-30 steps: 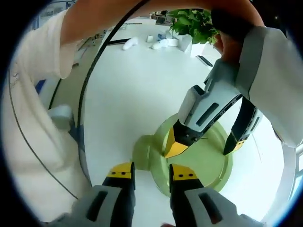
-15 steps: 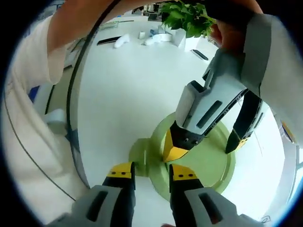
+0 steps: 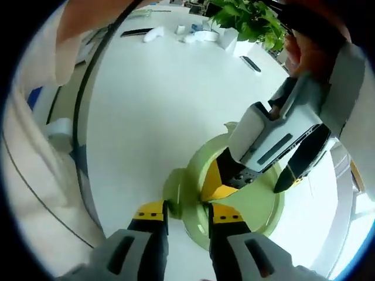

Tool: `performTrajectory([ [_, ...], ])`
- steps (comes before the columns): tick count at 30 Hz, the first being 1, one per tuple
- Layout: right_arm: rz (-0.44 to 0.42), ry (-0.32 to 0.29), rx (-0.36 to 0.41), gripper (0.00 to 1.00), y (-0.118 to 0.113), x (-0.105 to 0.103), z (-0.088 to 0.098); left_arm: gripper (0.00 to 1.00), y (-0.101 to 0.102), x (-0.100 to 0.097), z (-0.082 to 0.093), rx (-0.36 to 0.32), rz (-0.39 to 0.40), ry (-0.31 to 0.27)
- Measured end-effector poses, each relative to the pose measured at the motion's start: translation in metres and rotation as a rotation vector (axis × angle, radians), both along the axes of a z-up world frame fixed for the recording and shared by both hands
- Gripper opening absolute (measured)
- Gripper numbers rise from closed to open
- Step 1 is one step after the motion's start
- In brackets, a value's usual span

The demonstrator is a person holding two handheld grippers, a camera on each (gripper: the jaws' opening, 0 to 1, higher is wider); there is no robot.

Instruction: Pick up the tomato from the tabletop place it into the food storage container close the lid and lock the latches

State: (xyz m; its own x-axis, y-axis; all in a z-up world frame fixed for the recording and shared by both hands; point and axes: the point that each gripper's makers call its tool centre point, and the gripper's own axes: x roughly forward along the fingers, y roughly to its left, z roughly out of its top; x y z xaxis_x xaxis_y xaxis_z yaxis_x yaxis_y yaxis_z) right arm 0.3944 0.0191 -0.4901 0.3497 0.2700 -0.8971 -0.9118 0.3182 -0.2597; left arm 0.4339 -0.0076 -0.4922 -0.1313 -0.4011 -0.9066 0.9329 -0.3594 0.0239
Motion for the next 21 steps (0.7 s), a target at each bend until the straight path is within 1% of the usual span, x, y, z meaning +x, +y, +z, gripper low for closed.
performTrajectory([
  [1,-0.005,-0.004,-0.001,0.22,0.001,-0.006,0.0,0.64,0.0,0.0,0.0,-0.003,0.0,0.001],
  [4,-0.018,-0.029,-0.007,0.22,0.002,-0.009,-0.001,0.64,0.0,-0.001,0.0,-0.009,0.001,0.003],
  [6,-0.013,-0.06,-0.021,0.23,0.003,-0.014,-0.002,0.64,0.0,-0.002,0.0,-0.003,0.0,0.0],
  [7,-0.028,-0.074,-0.025,0.23,0.003,-0.014,-0.002,0.64,0.0,-0.003,0.0,0.002,0.0,-0.002],
  [9,-0.032,-0.093,-0.031,0.23,0.001,-0.011,-0.002,0.64,0.0,-0.003,-0.001,0.012,-0.002,-0.007],
  [11,-0.039,-0.109,-0.037,0.22,0.001,-0.013,-0.002,0.64,0.001,-0.003,-0.001,0.02,-0.002,-0.01],
  [16,-0.075,-0.108,-0.033,0.2,0.0,-0.013,-0.001,0.63,0.002,-0.004,-0.001,0.024,-0.003,-0.012],
  [17,-0.075,-0.114,-0.036,0.2,0.002,-0.018,-0.001,0.63,0.002,-0.005,-0.001,0.021,-0.003,-0.01],
  [18,-0.076,-0.117,-0.037,0.2,0.006,-0.029,-0.002,0.63,0.002,-0.005,-0.001,0.014,-0.002,-0.008],
  [21,-0.075,-0.123,-0.04,0.19,0.008,-0.033,-0.001,0.63,0.003,-0.005,-0.001,-0.006,0.0,0.0],
])
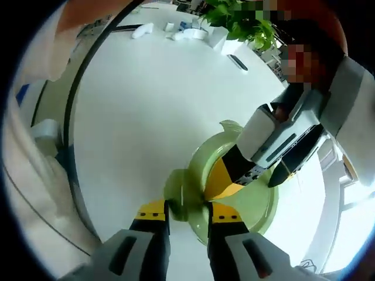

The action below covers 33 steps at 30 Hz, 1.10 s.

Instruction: Pick up the tomato from the tabletop place it into the food storage container close the lid and lock the latches

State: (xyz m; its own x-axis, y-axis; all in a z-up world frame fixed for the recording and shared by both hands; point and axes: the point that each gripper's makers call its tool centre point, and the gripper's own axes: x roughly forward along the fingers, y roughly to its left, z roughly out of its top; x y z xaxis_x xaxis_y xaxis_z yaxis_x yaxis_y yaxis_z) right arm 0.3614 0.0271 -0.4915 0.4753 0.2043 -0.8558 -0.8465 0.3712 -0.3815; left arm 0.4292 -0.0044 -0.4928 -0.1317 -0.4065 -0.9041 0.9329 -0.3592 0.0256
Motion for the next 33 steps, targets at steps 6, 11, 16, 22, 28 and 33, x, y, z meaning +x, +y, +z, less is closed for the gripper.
performTrajectory([
  [6,-0.016,-0.069,-0.006,0.16,0.002,-0.002,0.002,0.63,0.0,0.0,0.0,-0.019,0.008,0.007],
  [11,0.027,-0.153,-0.078,0.12,-0.002,0.01,0.0,0.63,0.0,0.001,0.001,-0.025,0.009,0.008],
  [16,0.022,-0.117,-0.113,0.12,-0.004,0.005,-0.002,0.63,0.0,0.001,0.001,-0.024,0.007,0.006],
  [22,0.044,-0.141,-0.092,0.12,-0.003,0.004,0.0,0.63,0.0,0.0,0.001,-0.022,0.006,0.005],
  [28,0.055,-0.155,-0.099,0.13,-0.002,0.005,0.001,0.63,0.0,-0.001,0.001,-0.016,0.004,0.003],
  [33,0.095,-0.095,-0.06,0.14,0.004,-0.001,-0.006,0.63,-0.001,-0.002,0.001,-0.013,0.003,0.002],
])
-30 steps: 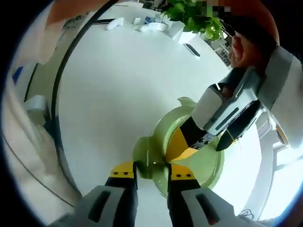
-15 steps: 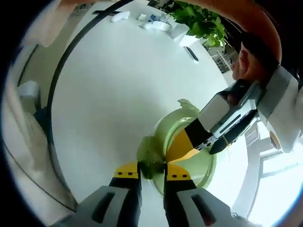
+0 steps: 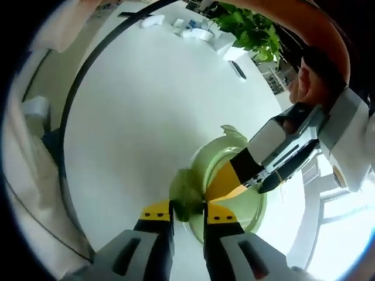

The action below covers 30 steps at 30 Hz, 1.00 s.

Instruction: Pick up the tomato from the tabletop place it into the food storage container close the lid and lock the latches

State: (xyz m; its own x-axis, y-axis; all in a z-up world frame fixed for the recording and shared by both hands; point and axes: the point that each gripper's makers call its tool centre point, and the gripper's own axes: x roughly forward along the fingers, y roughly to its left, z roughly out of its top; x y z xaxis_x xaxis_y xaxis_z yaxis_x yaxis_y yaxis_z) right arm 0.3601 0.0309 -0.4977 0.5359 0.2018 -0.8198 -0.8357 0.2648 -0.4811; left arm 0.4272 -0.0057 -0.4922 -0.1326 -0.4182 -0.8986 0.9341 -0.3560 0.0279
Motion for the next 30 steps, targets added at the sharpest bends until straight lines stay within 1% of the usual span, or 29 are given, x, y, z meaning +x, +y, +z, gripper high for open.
performTrajectory([
  [1,-0.001,0.005,0.005,0.14,-0.001,0.001,0.0,0.63,0.0,0.0,0.0,0.003,0.0,-0.001],
  [2,-0.001,-0.036,-0.009,0.14,-0.003,0.007,0.006,0.63,0.0,-0.001,0.0,0.005,0.0,-0.001],
  [7,0.023,-0.039,0.017,0.15,-0.003,0.007,0.007,0.63,-0.001,-0.001,0.0,0.015,0.001,-0.005],
  [13,0.036,-0.023,0.08,0.15,0.001,0.009,0.008,0.64,-0.002,-0.001,0.0,0.024,0.0,-0.008],
  [18,0.07,-0.003,0.128,0.15,0.002,0.008,0.009,0.64,-0.002,-0.001,0.0,0.033,-0.003,-0.012],
  [20,0.062,0.012,0.175,0.15,0.001,0.005,0.01,0.64,-0.002,-0.001,0.0,0.034,-0.004,-0.013],
  [21,0.068,0.013,0.187,0.15,0.001,0.005,0.011,0.64,-0.002,-0.001,0.0,0.034,-0.004,-0.013],
  [22,0.077,0.009,0.194,0.16,0.001,0.005,0.012,0.64,-0.002,-0.001,0.0,0.033,-0.004,-0.012],
  [23,0.123,-0.02,0.199,0.17,0.002,0.008,0.016,0.64,-0.002,-0.001,0.0,0.032,-0.004,-0.012],
  [24,0.14,-0.019,0.201,0.2,0.001,0.006,0.016,0.64,-0.002,-0.001,0.0,0.032,-0.003,-0.012],
  [25,0.134,-0.022,0.212,0.24,-0.003,0.004,0.017,0.64,-0.002,0.0,0.0,0.031,0.001,-0.01],
  [26,0.133,-0.027,0.216,0.25,-0.003,0.006,0.019,0.64,-0.002,-0.001,0.0,0.031,0.0,-0.01],
  [28,0.121,-0.041,0.242,0.25,-0.008,0.004,0.025,0.64,-0.002,-0.001,0.0,0.032,-0.001,-0.011],
  [30,0.11,-0.042,0.288,0.25,-0.011,0.0,0.031,0.64,-0.002,0.0,0.0,0.037,-0.001,-0.013],
])
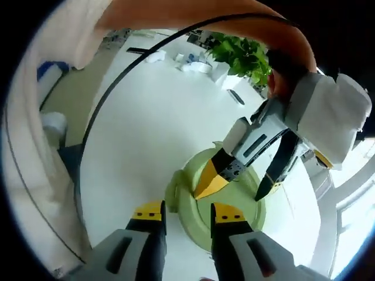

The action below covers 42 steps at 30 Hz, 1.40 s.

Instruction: Pick up the tomato from the tabletop place it into the food storage container close the lid and lock the latches

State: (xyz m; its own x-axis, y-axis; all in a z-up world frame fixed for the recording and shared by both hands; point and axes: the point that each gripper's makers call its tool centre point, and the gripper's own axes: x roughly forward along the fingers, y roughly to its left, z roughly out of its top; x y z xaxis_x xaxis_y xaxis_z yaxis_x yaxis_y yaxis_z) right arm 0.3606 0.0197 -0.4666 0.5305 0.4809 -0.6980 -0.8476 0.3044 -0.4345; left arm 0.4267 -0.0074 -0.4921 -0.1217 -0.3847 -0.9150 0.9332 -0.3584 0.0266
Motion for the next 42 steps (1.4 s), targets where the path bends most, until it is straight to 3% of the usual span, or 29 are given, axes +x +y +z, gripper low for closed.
performTrajectory([
  [8,-0.06,-0.061,0.048,0.26,-0.027,0.01,0.024,0.65,0.0,0.0,0.0,0.008,-0.001,-0.005],
  [14,-0.1,-0.062,0.135,0.29,-0.038,0.017,0.043,0.65,0.0,-0.002,0.001,-0.016,0.014,0.0],
  [21,-0.103,-0.063,0.141,0.35,-0.046,0.025,0.052,0.65,0.004,0.003,0.002,-0.052,0.048,0.005],
  [25,-0.103,-0.047,0.175,0.38,-0.047,0.028,0.059,0.56,0.006,-0.003,0.005,-0.074,0.033,0.011],
  [32,-0.089,-0.074,0.181,0.4,-0.046,0.034,0.073,0.61,0.004,0.014,0.011,-0.159,0.054,0.025],
  [37,-0.075,-0.085,0.189,0.42,-0.045,0.037,0.083,0.61,0.004,0.005,0.023,-0.223,0.069,-0.002],
  [42,-0.051,-0.044,0.202,0.44,-0.04,0.038,0.083,0.61,0.011,-0.008,0.037,-0.284,0.096,-0.04],
])
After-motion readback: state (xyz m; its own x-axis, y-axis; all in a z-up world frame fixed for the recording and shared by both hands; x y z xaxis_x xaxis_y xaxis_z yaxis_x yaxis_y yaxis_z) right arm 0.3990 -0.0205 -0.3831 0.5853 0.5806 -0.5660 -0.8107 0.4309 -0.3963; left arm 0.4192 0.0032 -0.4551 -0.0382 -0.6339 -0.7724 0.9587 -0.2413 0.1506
